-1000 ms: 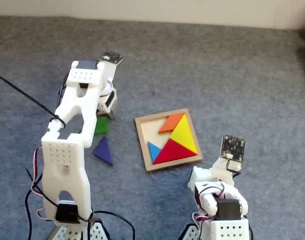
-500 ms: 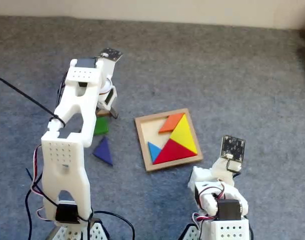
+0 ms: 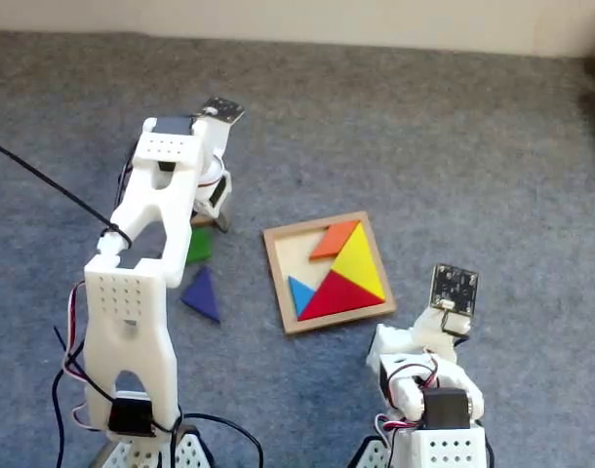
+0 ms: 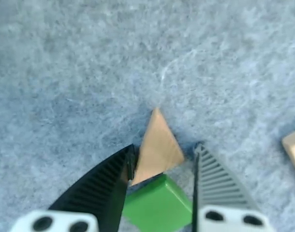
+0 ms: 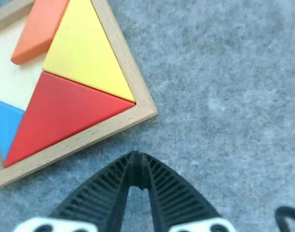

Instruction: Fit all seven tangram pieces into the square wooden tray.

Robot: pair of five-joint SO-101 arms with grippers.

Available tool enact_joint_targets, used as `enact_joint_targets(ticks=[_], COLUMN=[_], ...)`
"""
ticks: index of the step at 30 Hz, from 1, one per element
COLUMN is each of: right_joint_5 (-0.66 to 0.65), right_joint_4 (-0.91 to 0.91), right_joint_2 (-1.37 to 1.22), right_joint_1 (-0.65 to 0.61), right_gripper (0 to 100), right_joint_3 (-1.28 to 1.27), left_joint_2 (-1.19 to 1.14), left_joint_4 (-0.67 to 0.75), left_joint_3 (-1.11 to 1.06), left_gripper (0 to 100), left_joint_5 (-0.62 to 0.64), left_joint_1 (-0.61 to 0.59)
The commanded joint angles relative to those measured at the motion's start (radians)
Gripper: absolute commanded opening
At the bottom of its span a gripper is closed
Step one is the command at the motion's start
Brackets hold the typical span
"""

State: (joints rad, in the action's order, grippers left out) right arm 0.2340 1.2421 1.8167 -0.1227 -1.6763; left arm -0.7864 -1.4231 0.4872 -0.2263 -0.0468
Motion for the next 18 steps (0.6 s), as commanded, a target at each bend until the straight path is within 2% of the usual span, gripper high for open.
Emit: enact_joint_targets(ticks=[1,12,18], right_joint_5=[-0.005,-0.005,-0.005], right_joint_4=[0.005,0.005,0.005], right_joint_2=[0.018,0.018,0.018], right_joint_1=[0.013,0.013,0.013], right_gripper=[0.6,0.6,0.6], right_joint_3=[-0.128,-0.128,-0.128], left_joint_2=[-0.002,0.071,0.205], left_joint_4=[0.012,0.008,-0.094], left_joint_3=[0.024,0.021,0.016], left_gripper=[14,13,13], left_joint_5=[-0.009,-0.008,-0.012], left_joint_1=[0.019,0.022,0.093])
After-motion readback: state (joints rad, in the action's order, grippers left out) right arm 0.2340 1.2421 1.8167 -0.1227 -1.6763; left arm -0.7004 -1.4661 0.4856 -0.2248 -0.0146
